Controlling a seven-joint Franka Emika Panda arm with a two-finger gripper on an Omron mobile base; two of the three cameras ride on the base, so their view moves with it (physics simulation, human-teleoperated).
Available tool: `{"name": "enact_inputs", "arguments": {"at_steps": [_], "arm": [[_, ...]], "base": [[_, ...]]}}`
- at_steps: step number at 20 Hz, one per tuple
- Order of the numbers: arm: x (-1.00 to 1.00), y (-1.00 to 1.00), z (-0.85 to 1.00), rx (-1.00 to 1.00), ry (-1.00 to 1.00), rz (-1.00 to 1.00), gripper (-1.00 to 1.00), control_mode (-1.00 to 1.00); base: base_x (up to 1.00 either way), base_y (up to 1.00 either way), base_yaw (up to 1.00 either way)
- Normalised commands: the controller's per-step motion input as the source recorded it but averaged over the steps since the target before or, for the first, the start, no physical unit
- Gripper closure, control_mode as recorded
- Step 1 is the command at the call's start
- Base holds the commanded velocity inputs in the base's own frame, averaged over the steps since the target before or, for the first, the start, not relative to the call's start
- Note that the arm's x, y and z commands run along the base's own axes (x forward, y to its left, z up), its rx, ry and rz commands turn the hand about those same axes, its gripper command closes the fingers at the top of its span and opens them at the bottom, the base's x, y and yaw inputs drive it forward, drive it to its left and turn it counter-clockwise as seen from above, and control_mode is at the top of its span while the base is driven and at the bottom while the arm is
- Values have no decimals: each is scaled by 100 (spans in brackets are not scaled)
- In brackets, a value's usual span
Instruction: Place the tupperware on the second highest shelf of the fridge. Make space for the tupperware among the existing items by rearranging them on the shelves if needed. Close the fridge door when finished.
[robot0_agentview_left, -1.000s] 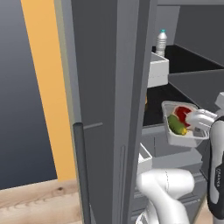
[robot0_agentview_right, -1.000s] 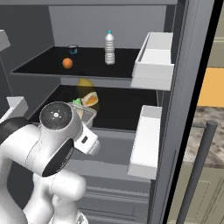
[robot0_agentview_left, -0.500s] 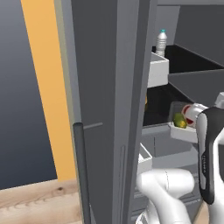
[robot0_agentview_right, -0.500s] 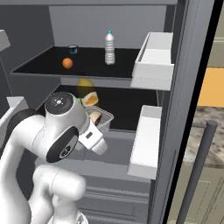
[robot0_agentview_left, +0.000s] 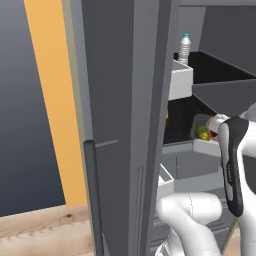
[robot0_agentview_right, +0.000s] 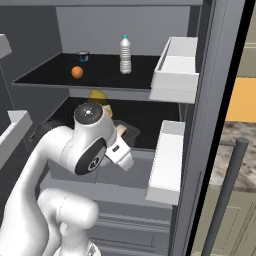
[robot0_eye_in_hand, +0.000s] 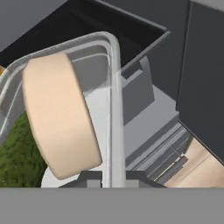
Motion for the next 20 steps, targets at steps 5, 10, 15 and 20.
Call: {"name": "enact_inputs", "arguments": {"at_steps": [5,10,15,20], "arm": [[62,-35,-24,0,-2,-5,100,-100],[52,-36,-20,0,-2,-7,100,-100],[70,-1,-24,0,-8,-7,100,-100],[66,-8,-25,0,-13,-10,100,-100]], "base": [[0,0,0],[0,0,0],[0,0,0],[0,0,0]]}}
